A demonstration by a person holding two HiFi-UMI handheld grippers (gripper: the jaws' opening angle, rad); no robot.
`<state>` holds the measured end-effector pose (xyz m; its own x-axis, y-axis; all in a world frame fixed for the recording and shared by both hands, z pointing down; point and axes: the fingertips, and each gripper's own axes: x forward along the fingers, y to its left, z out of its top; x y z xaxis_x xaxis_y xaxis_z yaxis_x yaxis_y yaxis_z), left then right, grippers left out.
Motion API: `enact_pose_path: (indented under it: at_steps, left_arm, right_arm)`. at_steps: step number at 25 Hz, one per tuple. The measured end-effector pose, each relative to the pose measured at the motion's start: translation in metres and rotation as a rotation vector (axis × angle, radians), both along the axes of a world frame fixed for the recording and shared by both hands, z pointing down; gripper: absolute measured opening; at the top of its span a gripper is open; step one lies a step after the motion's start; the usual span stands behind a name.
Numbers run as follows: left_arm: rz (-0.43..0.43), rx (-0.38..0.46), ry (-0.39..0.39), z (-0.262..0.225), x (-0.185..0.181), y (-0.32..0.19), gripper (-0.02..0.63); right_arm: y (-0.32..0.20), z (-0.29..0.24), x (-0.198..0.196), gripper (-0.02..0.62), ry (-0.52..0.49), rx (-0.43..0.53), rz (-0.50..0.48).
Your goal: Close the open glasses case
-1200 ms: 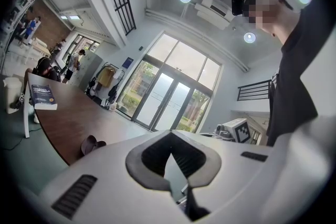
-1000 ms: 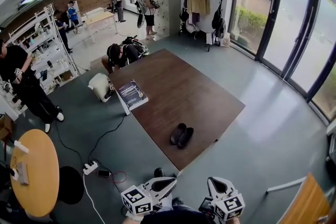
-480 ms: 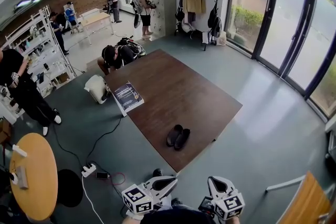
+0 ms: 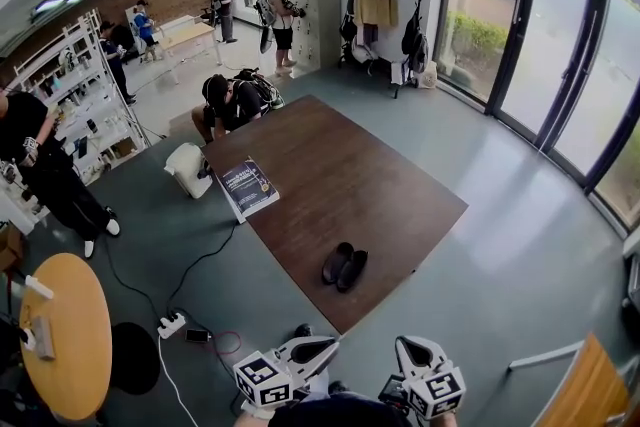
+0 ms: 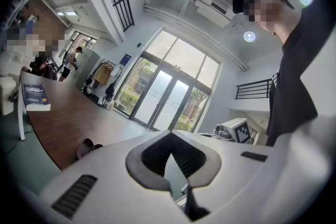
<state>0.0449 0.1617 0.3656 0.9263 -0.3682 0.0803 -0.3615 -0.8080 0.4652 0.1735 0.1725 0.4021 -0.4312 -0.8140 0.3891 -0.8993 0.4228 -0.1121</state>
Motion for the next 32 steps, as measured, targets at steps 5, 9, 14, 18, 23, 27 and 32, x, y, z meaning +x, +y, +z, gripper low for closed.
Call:
enact_pose_path:
  at_steps: [5, 9, 14, 18, 23, 27, 32]
  left_arm:
    - [-0.005, -0.013, 0.009, 0.004, -0.005, -0.016, -0.003]
    - [0.0, -0.023, 0.009, 0.007, -0.009, -0.029, -0.003]
    - [0.007, -0.034, 0.004, 0.006, -0.016, -0.056, -0.003]
    - [0.011, -0.053, -0.004, 0.011, -0.015, -0.079, -0.003]
    - [0.018, -0.044, 0.0, 0.007, -0.018, -0.112, -0.003]
    - [0.019, -0.034, 0.016, 0.008, -0.022, -0.139, -0.003]
    - [0.017, -0.019, 0.045, 0.0, -0.029, -0.177, -0.003]
  right_arm:
    - [-0.017, 0.003, -0.005, -0.015, 0.006, -0.009, -0.005]
    - [-0.031, 0.005, -0.008, -0.015, 0.001, -0.017, 0.001]
    - [-0.057, 0.007, -0.019, -0.015, -0.004, -0.03, -0.005]
    - [-0.077, 0.014, -0.017, -0.015, -0.007, -0.06, 0.001]
    - [-0.111, 0.01, -0.022, -0.015, -0.001, -0.055, -0.002]
    - [-0.138, 0.011, -0.029, -0.015, 0.012, -0.046, -0.019]
    - [-0.176, -0.002, -0.04, -0.015, 0.041, -0.029, -0.033]
